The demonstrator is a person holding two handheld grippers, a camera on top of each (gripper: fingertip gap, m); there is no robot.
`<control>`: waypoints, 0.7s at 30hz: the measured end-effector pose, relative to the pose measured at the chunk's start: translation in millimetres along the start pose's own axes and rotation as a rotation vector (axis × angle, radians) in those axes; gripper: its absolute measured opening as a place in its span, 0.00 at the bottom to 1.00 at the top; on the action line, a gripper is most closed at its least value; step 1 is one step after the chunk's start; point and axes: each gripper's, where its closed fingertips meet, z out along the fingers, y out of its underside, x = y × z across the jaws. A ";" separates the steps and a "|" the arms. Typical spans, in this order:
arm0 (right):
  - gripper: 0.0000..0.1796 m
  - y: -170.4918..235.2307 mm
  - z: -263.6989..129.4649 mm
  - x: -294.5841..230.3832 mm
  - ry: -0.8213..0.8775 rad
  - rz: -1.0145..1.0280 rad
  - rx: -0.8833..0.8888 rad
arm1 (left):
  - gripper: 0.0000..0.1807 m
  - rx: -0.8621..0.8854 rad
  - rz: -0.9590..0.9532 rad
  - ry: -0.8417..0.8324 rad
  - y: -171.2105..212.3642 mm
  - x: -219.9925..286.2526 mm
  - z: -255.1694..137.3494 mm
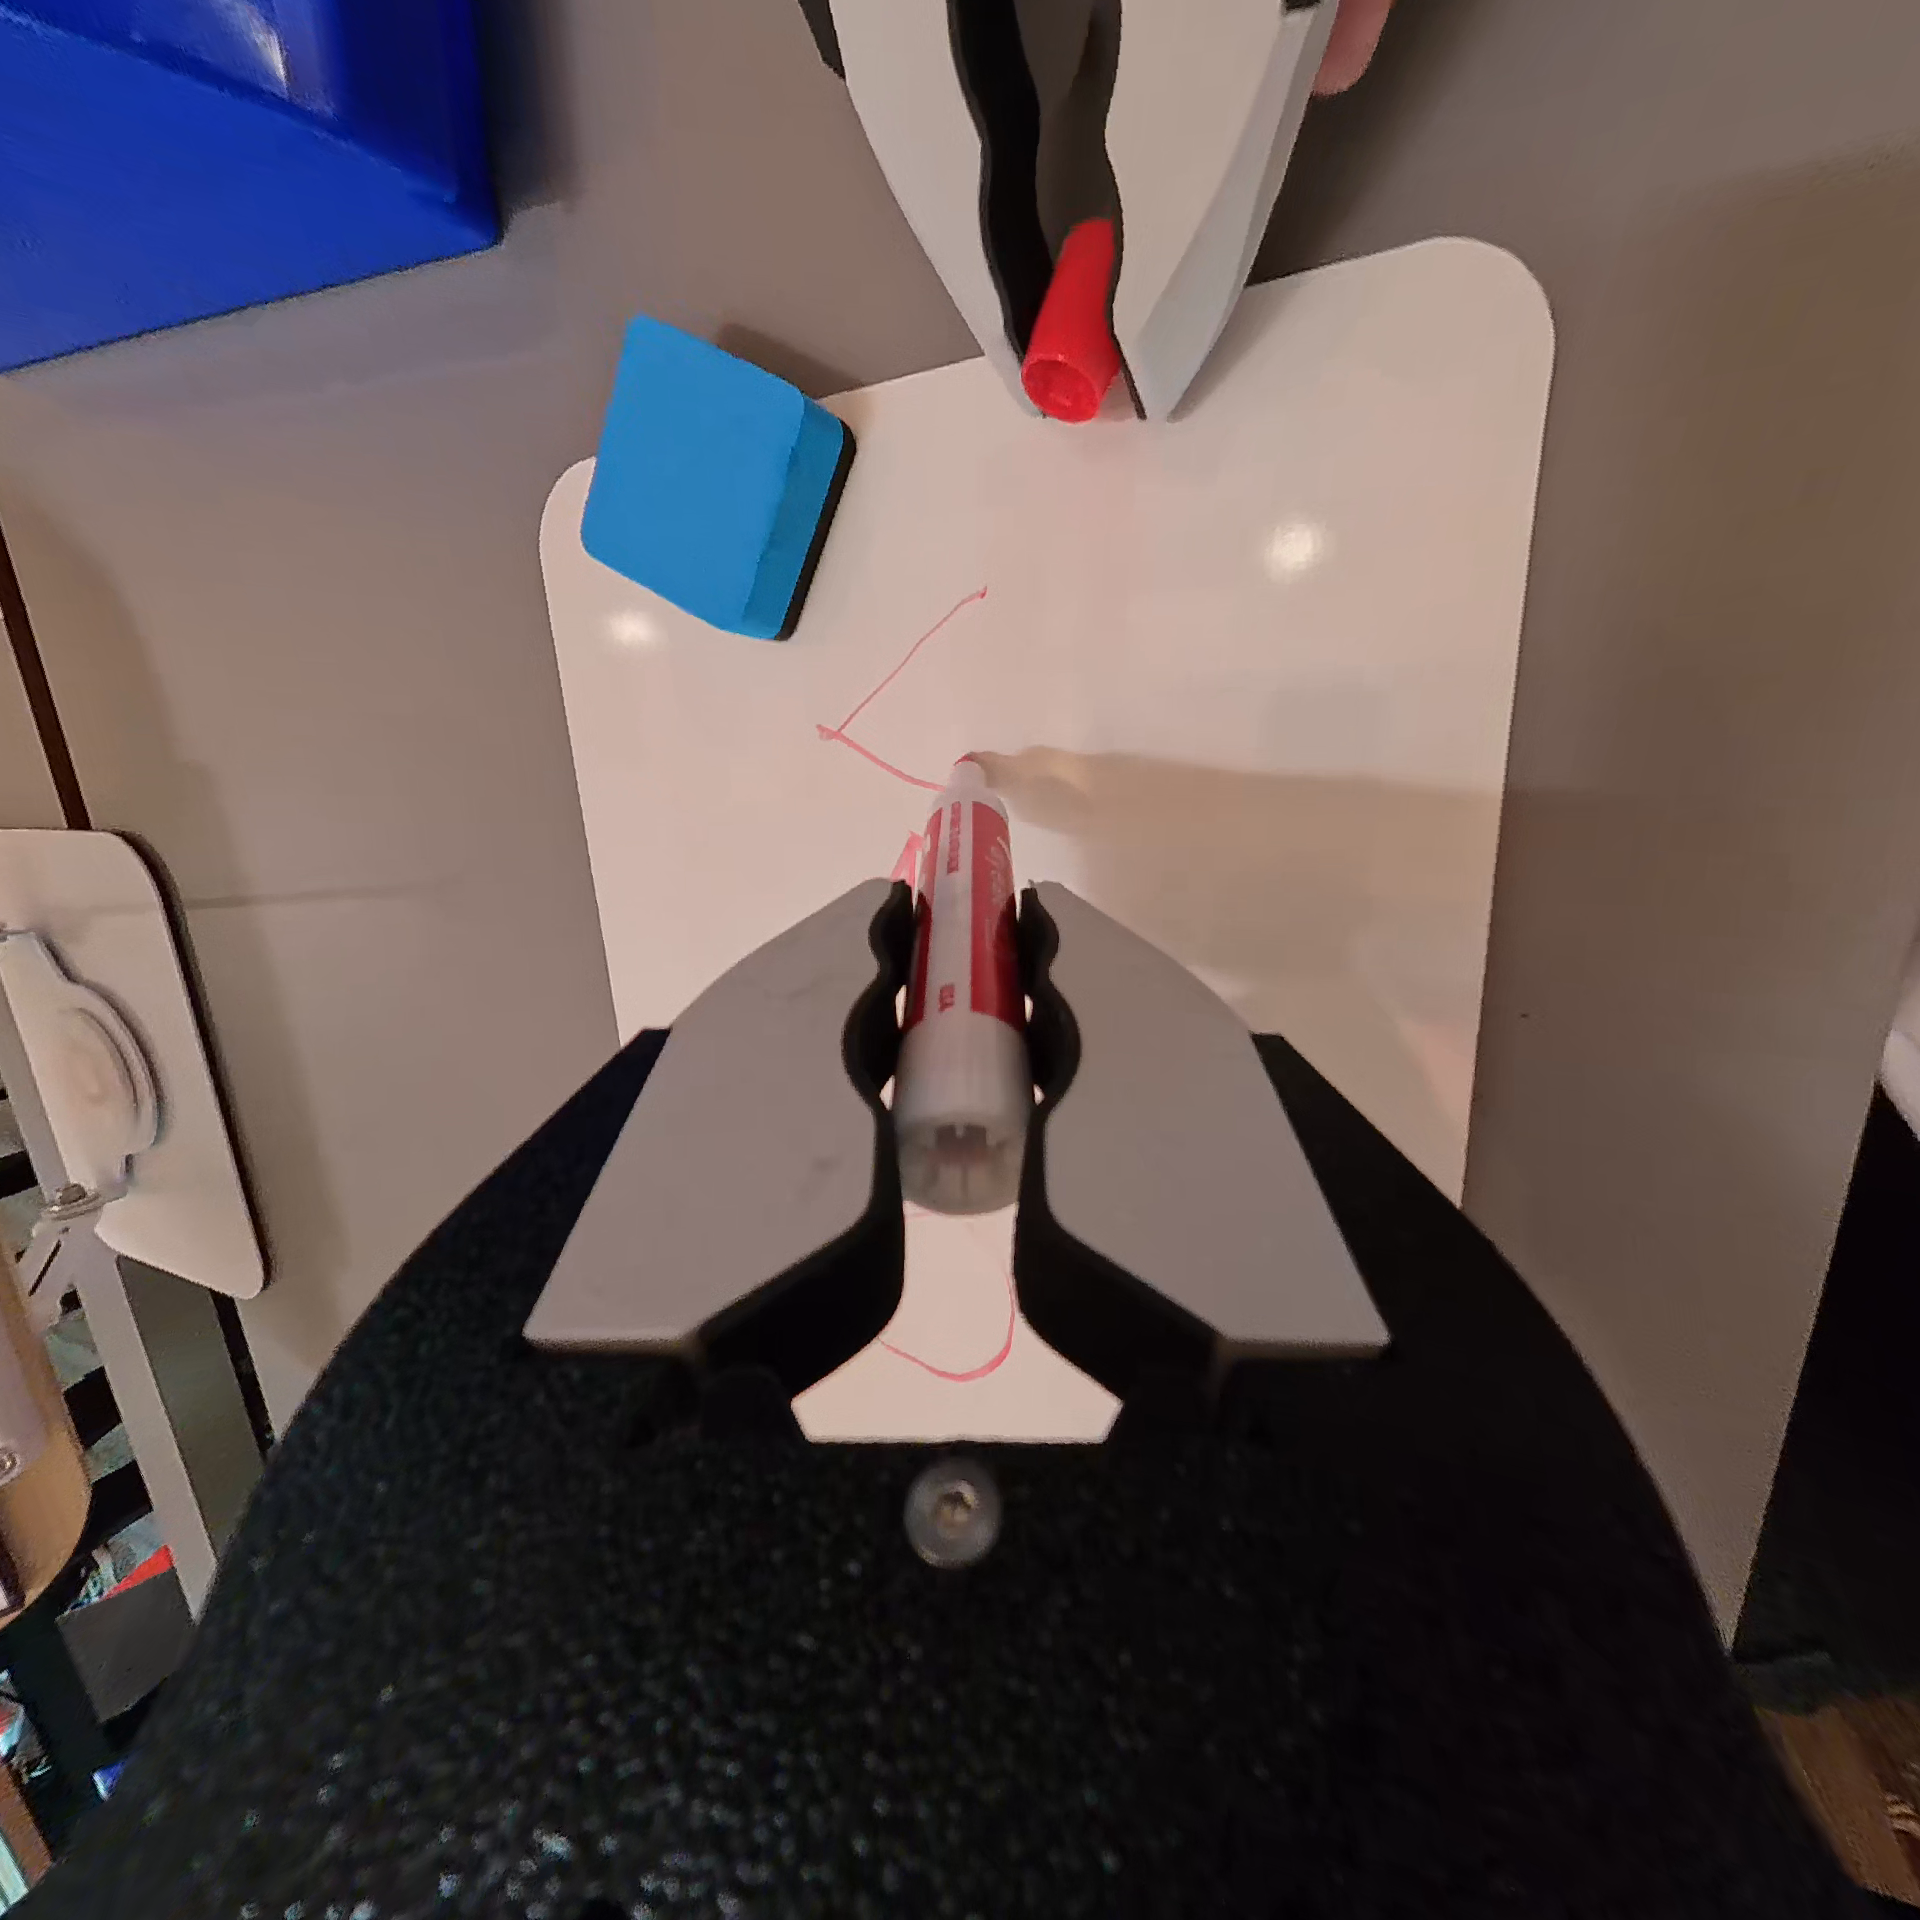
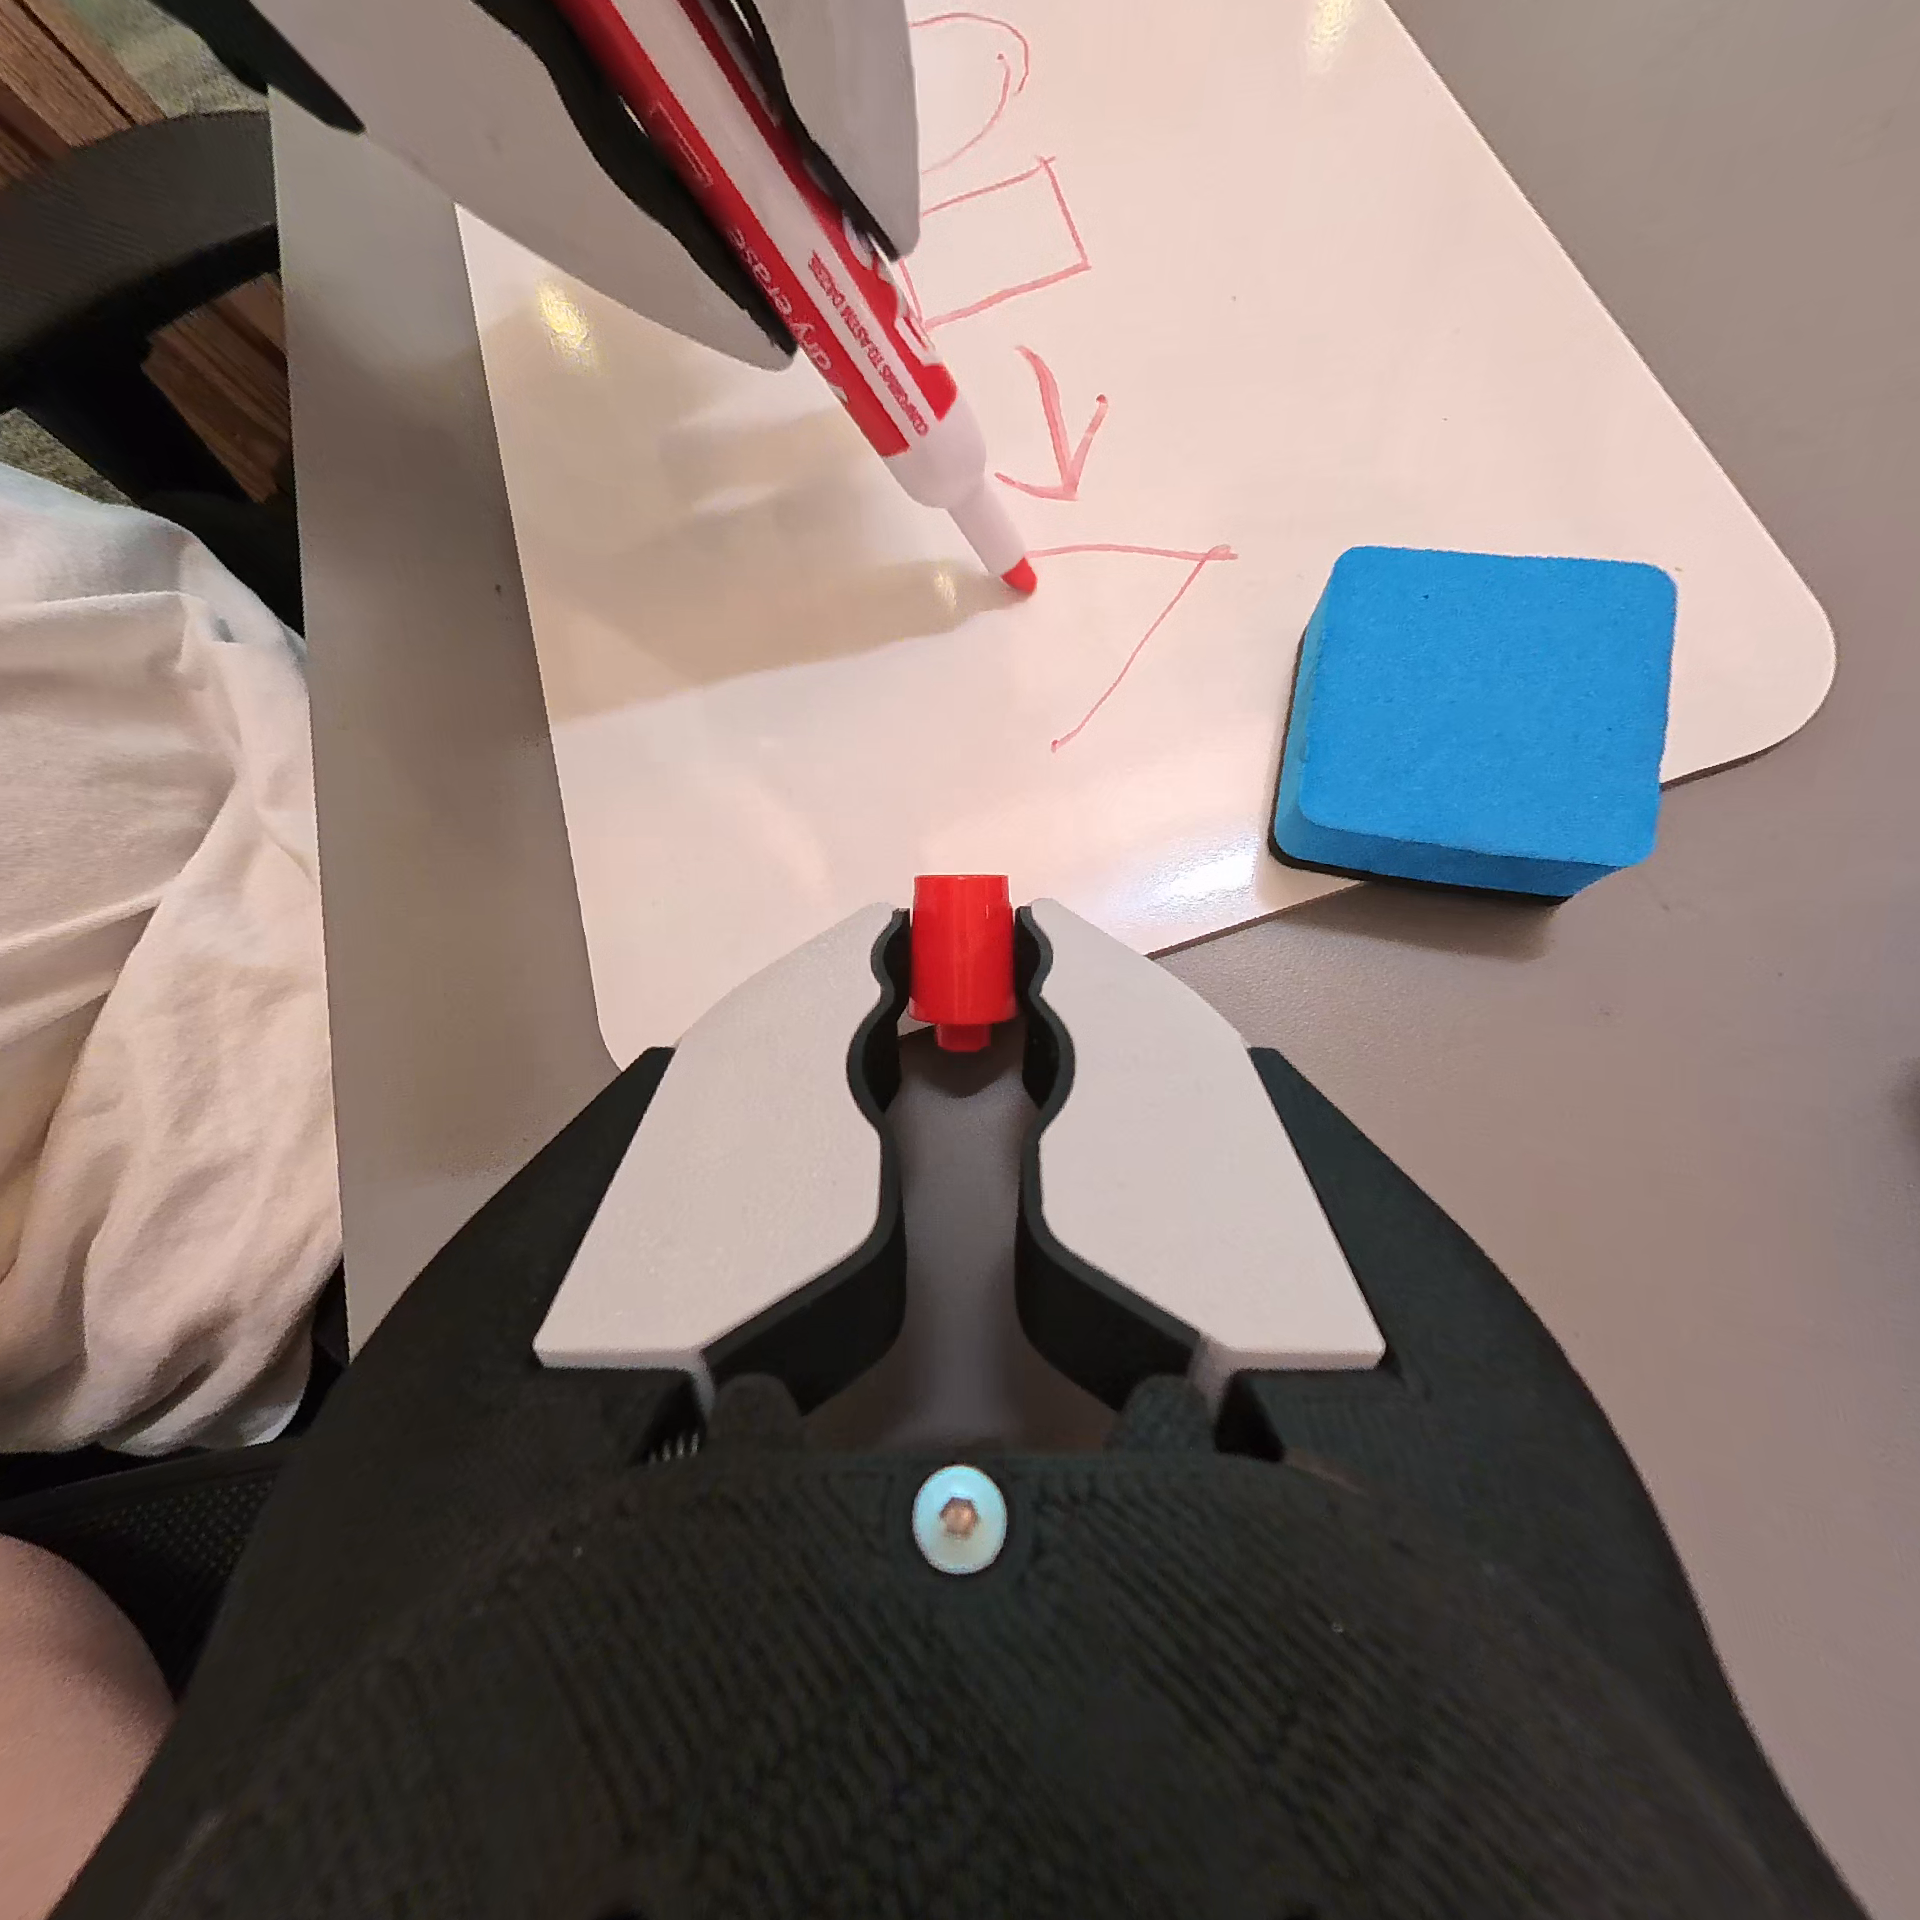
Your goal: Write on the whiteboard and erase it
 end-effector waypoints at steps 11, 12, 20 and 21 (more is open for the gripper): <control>0.11 0.3 -0.1 -0.2 -0.001 -0.001 -0.001 | 0.11 0.030 0.038 0.017 -29.5 1.6 9.2; 0.11 0.4 -0.1 -0.3 -0.001 -0.001 -0.001 | 0.11 0.033 0.040 0.018 -31.2 1.8 9.8; 0.11 0.6 -0.1 -0.5 -0.001 -0.003 -0.001 | 0.11 0.048 0.027 0.021 -29.5 0.8 8.9; 0.11 0.4 -0.2 -0.4 0.000 -0.004 0.000 | 0.11 0.066 0.011 -0.012 -28.6 -5.7 5.1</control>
